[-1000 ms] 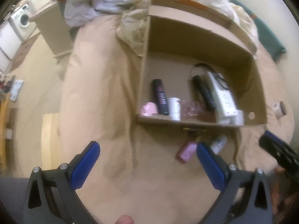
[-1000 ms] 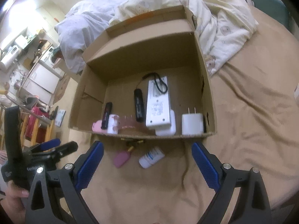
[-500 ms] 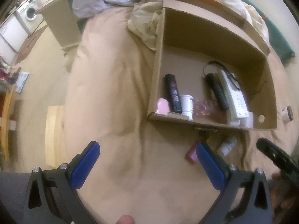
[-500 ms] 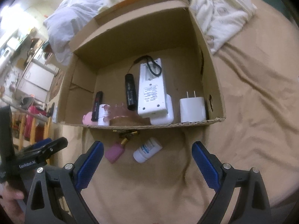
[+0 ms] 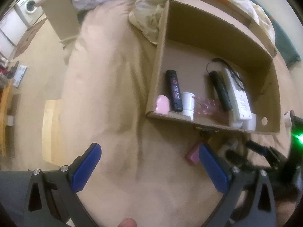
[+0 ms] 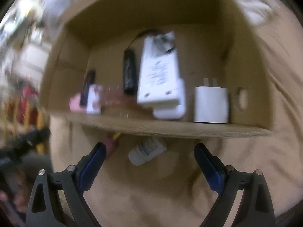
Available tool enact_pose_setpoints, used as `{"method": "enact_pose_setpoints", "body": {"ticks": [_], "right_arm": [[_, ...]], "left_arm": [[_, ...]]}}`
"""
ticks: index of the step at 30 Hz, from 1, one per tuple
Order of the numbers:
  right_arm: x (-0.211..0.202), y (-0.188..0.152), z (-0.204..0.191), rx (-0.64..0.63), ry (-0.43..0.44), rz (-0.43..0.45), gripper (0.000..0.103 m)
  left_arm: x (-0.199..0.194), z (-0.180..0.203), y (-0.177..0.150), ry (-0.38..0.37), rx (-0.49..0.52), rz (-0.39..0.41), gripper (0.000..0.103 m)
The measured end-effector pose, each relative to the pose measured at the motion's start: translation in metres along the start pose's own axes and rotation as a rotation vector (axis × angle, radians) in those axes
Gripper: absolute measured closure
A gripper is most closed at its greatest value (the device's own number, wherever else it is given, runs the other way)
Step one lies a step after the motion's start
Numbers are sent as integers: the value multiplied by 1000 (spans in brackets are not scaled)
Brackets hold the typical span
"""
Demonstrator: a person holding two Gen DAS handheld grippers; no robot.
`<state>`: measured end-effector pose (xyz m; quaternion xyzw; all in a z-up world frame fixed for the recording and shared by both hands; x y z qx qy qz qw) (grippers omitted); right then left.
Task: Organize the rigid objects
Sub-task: 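Grasp the white pill bottle with the right gripper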
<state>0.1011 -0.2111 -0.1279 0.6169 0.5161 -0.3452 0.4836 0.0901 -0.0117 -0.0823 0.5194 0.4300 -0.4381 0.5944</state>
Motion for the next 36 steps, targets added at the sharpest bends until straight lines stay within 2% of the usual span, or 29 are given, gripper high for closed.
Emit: {"method": "enact_pose_setpoints", "body": {"ticks": [1,3,6,7,8,9,11,19,22,31,36], "right_arm": [[4,-1,-5,-33,-20,-9,4],[12,-3,-17,-112,-62,-25,18],[20,-7,-31,-199,-101,-32,22],[22,-9,-35,-228,-124,-27,26],[23,-9,-38,-248,-140,-23,41],[25,-9,-40,-265,-158,-22,49],[25,-9,-42,-271,-166,-15,49],[4,-17,-44,-249,-106,26,49],[-5,-21,-40,-232,-86,30,49],[-59,-28,-14,-77,35,122,49],[-88,-13,5,-75,44,170,49]], "left_arm": [[0,1,-1,5,8,0,0],[0,3,-2,13,17,0,0],[1,1,-4,17,18,-6,0],[2,0,-4,19,18,-9,0],[3,0,-4,20,18,-12,0],[4,-1,-4,23,17,-15,0],[6,-2,-4,29,20,-18,0],[15,0,-8,45,38,-29,0],[22,4,-11,30,48,-41,0],[29,17,-17,46,121,-31,0],[34,31,-19,62,158,-40,0]]}}
Point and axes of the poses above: each gripper's, at about its wrist camera, not at the fingertips, and x roughly the way its jaws point, z to its right, y to its top, the point moved 3 cm from there along x, roughly the way its jaws point, and after that the axes turned 1 degree about z, right-handed, at the moved point
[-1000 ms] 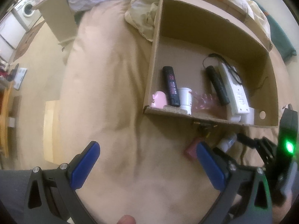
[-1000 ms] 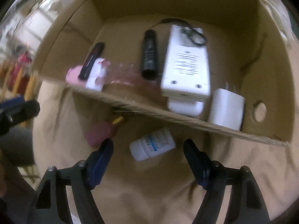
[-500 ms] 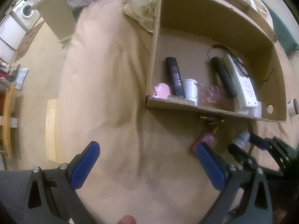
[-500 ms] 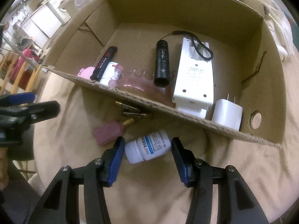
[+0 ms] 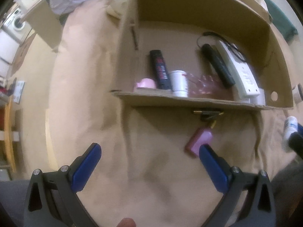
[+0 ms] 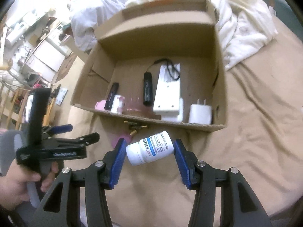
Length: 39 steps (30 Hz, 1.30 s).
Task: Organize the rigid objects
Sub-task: 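Grasp the white pill bottle with the right gripper, then grasp the pink perfume bottle with the left gripper while the right gripper holds the pill bottle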
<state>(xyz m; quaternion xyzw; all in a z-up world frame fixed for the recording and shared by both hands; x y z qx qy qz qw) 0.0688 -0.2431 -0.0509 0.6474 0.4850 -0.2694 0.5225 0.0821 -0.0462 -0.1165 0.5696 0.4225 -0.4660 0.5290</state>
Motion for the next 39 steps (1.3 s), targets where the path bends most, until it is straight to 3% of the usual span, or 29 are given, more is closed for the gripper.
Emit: {"method": "enact_pose_setpoints", "body": {"ticks": [6,10,15,18,20,24,26,31,39], "right_arm": [[-1,-6,13,82,41,15,49],[4,1,11,91,37,42,49],[12,5,15,115,38,29,52],[12,7,21,138,51,27,52],[12,6,21,141,56,28,52],[13,7,20,141,69,25,53],[13,7,19,141,74,23,53],[14,8,19,142,77,22,53],[15,6,20,151,72,16,53]], "left_arm": [[12,41,0,-7,154,-34,0],[32,55,4,18,180,-75,1],[58,64,9,30,196,-122,17],[59,69,11,33,208,-99,18],[57,71,14,12,214,-75,28],[57,74,17,-6,224,-67,36],[55,75,17,-14,239,-55,53],[51,94,20,-60,257,-54,79],[39,95,8,-64,254,-44,79]]}}
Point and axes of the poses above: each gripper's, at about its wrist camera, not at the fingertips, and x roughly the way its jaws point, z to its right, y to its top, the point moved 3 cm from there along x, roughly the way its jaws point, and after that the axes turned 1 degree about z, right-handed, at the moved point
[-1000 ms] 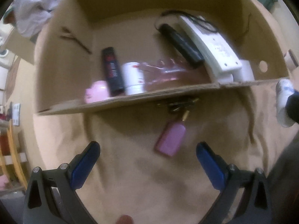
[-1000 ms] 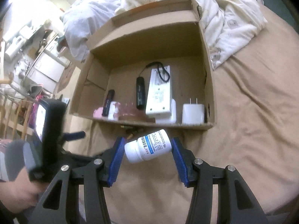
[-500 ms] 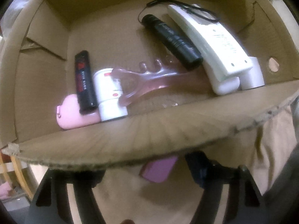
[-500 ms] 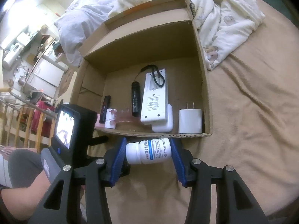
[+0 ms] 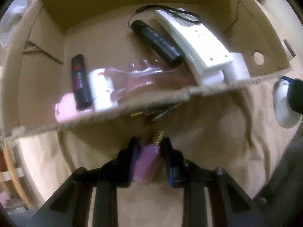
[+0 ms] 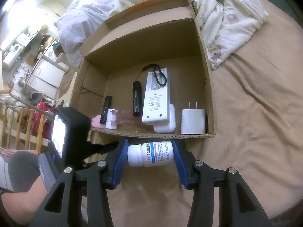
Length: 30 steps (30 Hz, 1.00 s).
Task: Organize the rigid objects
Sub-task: 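Grasp the pink perfume bottle with the left gripper while the right gripper holds the pill bottle, then lower the pink bottle and pill bottle into the box and open both grippers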
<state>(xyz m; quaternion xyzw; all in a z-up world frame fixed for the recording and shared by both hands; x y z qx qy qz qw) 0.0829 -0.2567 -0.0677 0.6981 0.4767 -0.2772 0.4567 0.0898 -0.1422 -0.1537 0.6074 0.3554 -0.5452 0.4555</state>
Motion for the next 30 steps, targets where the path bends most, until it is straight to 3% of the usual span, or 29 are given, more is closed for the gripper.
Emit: {"method": "enact_pose_setpoints", "body": {"ticks": [9,13,19,21,30], "right_arm": [[-1,-4,-1,-1,3,-8,53],[-1,-6,-1,15,43,-20,53],[-4,-11,-4,21,76,-24,53],[-5,-12,-4,22,73,-22,53],[-16,-10,-7,26,107,25,53]], "left_arm": [[-25,-13,-14,-5,-65,12,81],[-46,-19,-23,-4,-90,42,94],[-69,-31,-33,-31,-109,69,94],[-74,-54,-38,-47,-121,80,94],[-117,-66,-45,-115,-154,171,94]]}}
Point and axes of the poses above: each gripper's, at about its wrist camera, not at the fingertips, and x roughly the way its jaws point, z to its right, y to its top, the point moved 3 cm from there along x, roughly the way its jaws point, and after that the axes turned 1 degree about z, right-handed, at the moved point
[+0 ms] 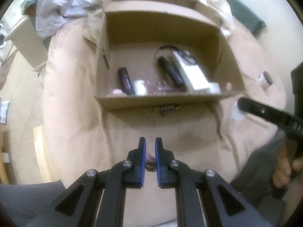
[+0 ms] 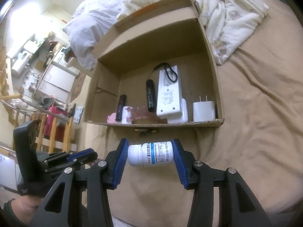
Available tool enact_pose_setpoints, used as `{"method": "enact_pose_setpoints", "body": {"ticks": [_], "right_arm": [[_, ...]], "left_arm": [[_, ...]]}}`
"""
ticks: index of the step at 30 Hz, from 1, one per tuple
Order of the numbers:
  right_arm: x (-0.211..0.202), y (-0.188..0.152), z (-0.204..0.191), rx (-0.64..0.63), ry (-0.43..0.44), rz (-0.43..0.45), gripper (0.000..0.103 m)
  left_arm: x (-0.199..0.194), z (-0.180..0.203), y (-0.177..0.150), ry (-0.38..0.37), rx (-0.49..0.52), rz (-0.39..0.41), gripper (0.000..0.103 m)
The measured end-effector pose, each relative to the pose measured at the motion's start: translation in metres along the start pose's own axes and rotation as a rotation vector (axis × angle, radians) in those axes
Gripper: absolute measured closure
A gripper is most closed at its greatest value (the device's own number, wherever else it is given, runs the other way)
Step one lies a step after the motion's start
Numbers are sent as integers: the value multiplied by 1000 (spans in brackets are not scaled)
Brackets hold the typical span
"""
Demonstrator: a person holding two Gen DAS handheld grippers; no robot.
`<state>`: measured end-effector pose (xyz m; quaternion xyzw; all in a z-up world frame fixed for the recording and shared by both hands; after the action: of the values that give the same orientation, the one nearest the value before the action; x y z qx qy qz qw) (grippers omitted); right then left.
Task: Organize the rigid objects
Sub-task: 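Lower the pink bottle and pill bottle into the box and open both grippers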
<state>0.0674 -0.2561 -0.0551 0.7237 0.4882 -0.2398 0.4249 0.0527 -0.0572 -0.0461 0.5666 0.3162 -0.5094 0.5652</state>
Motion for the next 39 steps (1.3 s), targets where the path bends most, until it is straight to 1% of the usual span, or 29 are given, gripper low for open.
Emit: {"method": "enact_pose_setpoints", "body": {"ticks": [2,4,9,12,14,16,20,22,23,25,28,30,33,36,39], "right_arm": [[-4,2,-3,-9,11,18,53],[-9,6,-5,-15,30,42,53],[-19,30,-10,-57,-5,114,54],[-18,46,-9,-77,-26,130,54],[-13,54,-6,-88,-58,131,54],[-5,60,0,-76,-86,125,54],[11,56,11,-40,-115,90,54],[16,52,10,-60,-141,72,54],[19,50,8,-76,-154,66,54],[21,47,6,-94,-171,60,54],[25,44,3,-109,-189,49,54],[28,43,2,-121,-211,46,54],[31,45,2,-124,-227,42,54],[34,45,5,-119,-249,37,54],[35,45,9,-108,-258,32,54]], "left_arm": [[-11,-2,6,0,-3,33,94],[-21,-2,19,16,8,72,94],[-28,-4,52,58,25,122,94],[-21,-5,71,74,27,129,94],[-11,-2,82,95,41,126,94],[9,2,92,131,65,117,94],[39,4,98,141,75,107,94],[52,3,97,119,70,93,94],[59,1,97,95,58,69,94],[67,-2,96,71,35,51,94],[72,-6,98,105,40,55,94],[74,-9,99,107,27,52,94],[76,-11,100,131,35,49,94],[77,-10,99,119,29,45,94],[76,-9,99,124,34,44,94]]}}
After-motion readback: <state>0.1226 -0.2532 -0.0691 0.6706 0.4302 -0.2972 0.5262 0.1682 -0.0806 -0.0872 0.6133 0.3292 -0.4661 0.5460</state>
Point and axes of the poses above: each gripper's, at about its wrist camera, not at the fingertips, and x roughly the way its jaws point, z to its right, y to its top, the point moved 3 cm from there along x, roughly the way its jaws point, and after that the axes turned 1 degree about z, right-handed, at the moved point
